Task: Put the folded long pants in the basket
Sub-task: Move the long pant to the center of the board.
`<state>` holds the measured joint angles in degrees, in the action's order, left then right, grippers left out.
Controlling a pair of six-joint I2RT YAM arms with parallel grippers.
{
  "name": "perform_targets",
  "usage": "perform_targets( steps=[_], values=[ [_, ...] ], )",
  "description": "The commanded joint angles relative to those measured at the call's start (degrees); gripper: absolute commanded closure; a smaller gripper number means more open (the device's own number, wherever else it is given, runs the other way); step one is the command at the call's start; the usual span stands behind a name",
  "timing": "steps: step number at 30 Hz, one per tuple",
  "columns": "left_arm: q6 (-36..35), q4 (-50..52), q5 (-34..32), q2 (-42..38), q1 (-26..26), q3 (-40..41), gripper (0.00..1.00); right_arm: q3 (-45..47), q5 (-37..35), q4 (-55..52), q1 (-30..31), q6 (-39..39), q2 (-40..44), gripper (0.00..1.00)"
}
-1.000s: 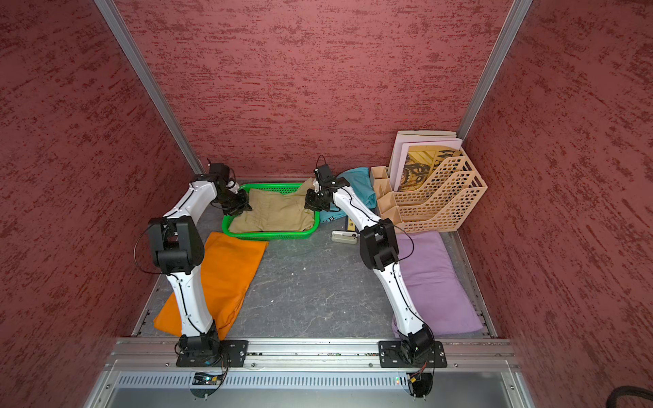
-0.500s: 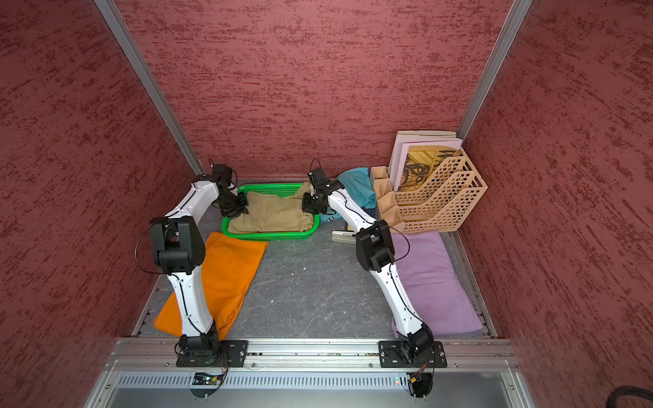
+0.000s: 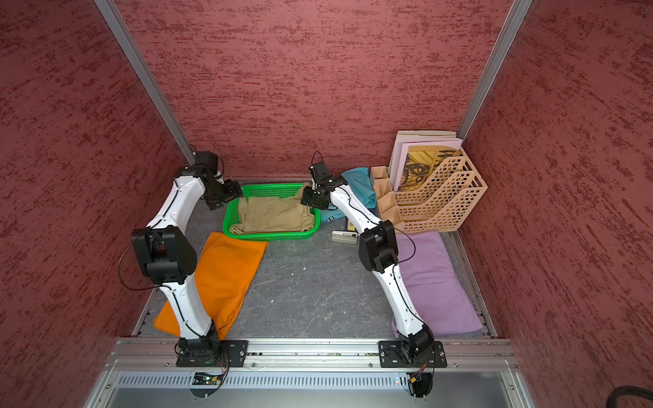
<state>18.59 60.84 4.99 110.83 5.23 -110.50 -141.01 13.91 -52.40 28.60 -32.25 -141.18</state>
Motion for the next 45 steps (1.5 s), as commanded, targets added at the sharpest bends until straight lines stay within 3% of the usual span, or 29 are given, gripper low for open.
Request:
perform_targets(
  steps=[1,4,8,13,17,21,27,34,40,45],
  values=[
    [-0.8,1.1,0.3,-6.0,0.5,0.5,0.17,1.9,-6.2,-1.1,-0.3,2.4,7.8,0.44],
    [-1.4,0.5,7.0,-11.7,0.3,7.3,0.21,9.3,-5.8,1.2,-0.3,3.2,14.0,0.45],
    [-1.4,-3.4,13.1,-22.8,-1.4,25.9,0.27,30.7,0.9,11.7,1.6,2.6,26.9,0.46],
    [3.4,-7.5,9.2,-34.4,-6.9,46.8,0.27,57.1,2.3,24.0,7.4,0.9,41.1,0.46],
    [9.5,-9.5,1.4,-39.3,-14.2,57.0,0.29,73.1,3.1,34.7,14.0,-2.9,45.0,0.46],
    [14.9,-11.7,-1.8,-40.2,-19.1,63.6,0.30,80.1,2.0,41.7,19.3,-5.7,43.8,0.48],
    [18.9,-7.6,-15.8,-35.0,-27.6,62.4,0.23,83.5,1.7,46.3,21.0,-7.6,43.1,0.47],
    [19.7,-12.2,-17.9,-25.6,-28.0,65.3,0.25,83.6,-0.6,44.3,20.9,-5.1,44.0,0.44],
    [19.1,-15.0,-14.6,-19.6,-28.5,64.8,0.46,86.8,1.3,45.6,18.1,-6.3,46.2,0.43],
    [16.0,-17.2,-9.7,-20.1,-30.5,65.1,0.90,90.5,1.7,45.8,13.9,-6.5,50.0,0.43]
  ],
)
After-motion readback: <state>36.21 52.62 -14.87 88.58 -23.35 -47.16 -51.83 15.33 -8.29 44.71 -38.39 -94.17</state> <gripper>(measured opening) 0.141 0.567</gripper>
